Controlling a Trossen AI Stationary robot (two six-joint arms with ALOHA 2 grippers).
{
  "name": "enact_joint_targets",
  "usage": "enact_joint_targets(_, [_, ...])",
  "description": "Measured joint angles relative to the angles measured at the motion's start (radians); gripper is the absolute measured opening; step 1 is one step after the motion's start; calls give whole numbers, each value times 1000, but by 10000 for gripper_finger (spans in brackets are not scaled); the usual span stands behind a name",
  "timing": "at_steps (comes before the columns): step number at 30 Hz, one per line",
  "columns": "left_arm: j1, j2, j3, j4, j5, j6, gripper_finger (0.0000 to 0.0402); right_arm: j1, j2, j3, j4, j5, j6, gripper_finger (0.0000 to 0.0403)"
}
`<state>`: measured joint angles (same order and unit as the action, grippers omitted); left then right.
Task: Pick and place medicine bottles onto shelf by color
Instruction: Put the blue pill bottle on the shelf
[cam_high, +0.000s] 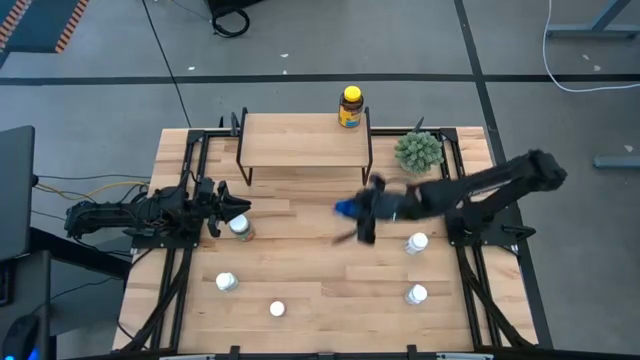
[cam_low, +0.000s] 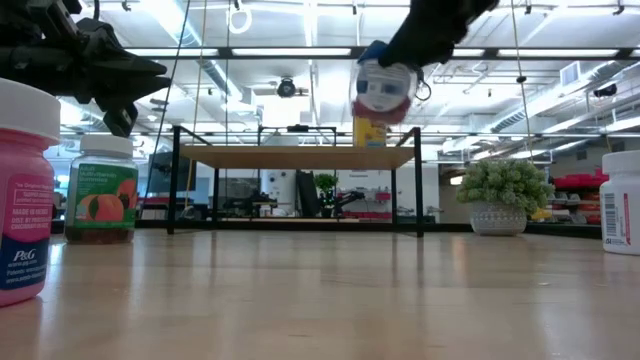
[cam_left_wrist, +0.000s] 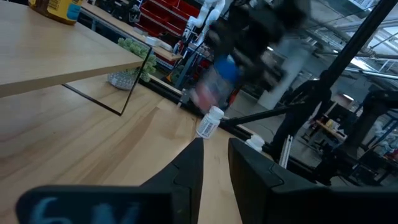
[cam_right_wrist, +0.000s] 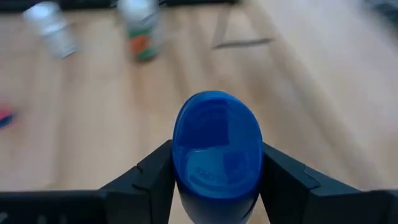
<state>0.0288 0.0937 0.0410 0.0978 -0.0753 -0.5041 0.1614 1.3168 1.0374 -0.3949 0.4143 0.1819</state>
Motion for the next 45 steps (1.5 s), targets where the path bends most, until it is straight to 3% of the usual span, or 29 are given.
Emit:
enact_joint_targets(5, [0, 0, 0, -2, 0, 1, 79, -160, -41, 82, -57, -27, -145, 195])
enact_joint_targets(11, [0, 0, 0, -18, -10, 3, 80, -336, 20, 252, -167, -102, -288, 196])
enact_joint_targets(21, [0, 0, 0, -45, -11, 17, 78, -615, 133, 329, -260, -351, -285, 197])
enact_joint_targets(39, [0, 0, 0, -45, -20, 19, 81, -643, 195, 328, -253, -416, -263, 200])
enact_joint_targets(45, [0, 0, 0, -45, -19, 19, 79, -643, 195, 328, -253, -408, -261, 239])
